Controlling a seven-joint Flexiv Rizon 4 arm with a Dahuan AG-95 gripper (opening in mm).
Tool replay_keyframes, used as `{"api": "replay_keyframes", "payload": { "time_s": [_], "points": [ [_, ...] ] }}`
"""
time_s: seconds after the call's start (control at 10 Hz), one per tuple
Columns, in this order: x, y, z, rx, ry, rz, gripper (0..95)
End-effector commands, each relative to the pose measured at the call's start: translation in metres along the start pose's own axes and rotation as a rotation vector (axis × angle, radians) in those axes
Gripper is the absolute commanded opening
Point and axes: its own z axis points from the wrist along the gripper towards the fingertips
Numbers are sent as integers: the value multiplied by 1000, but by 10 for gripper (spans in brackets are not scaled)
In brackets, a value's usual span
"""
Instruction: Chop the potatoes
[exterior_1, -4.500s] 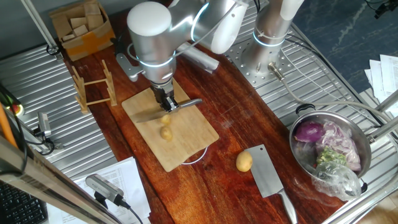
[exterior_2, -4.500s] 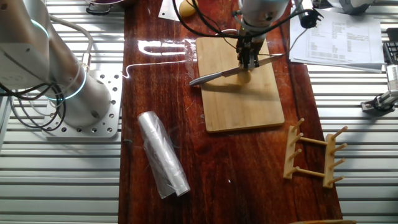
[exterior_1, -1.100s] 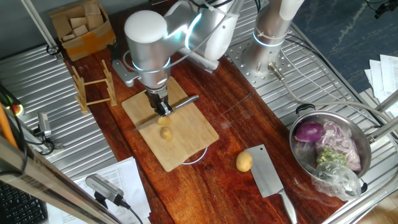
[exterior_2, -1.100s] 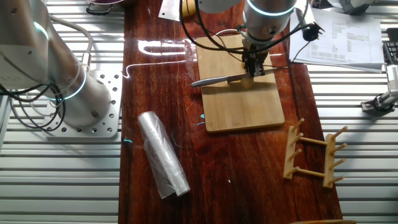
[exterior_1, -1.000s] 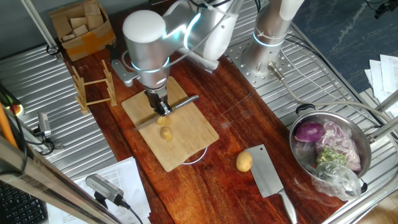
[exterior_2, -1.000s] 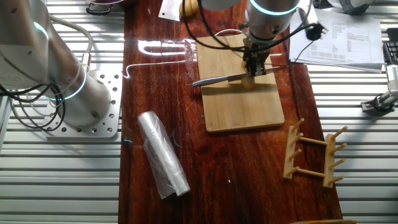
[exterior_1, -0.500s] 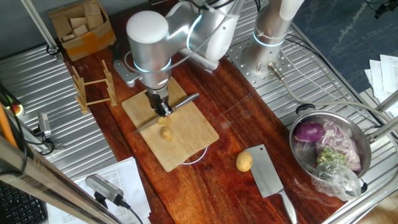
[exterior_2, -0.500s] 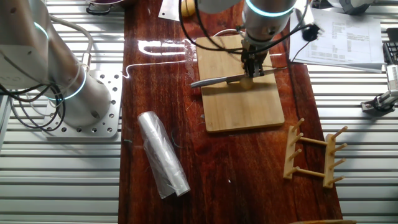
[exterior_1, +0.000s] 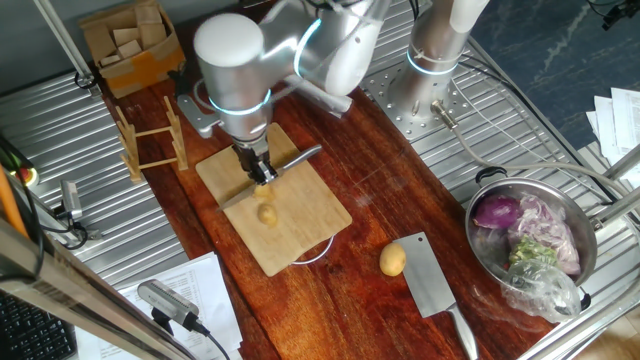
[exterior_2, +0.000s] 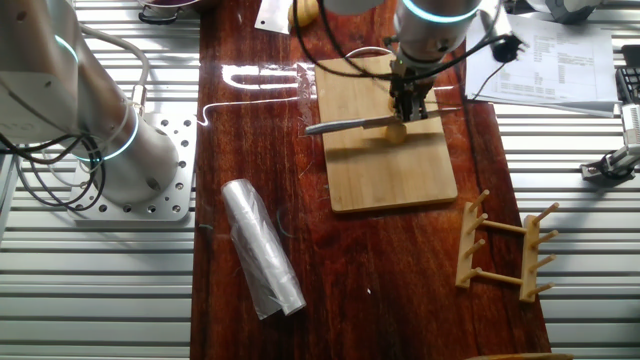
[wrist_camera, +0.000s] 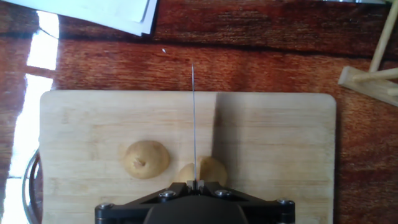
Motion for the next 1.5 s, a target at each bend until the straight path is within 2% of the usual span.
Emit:
{"api": "replay_keyframes", "payload": {
  "time_s": [0.1,1.5],
  "points": [
    [0,0,2,3,-4,1,0],
    [-2,-1,9,15,-3,5,0]
  ]
}}
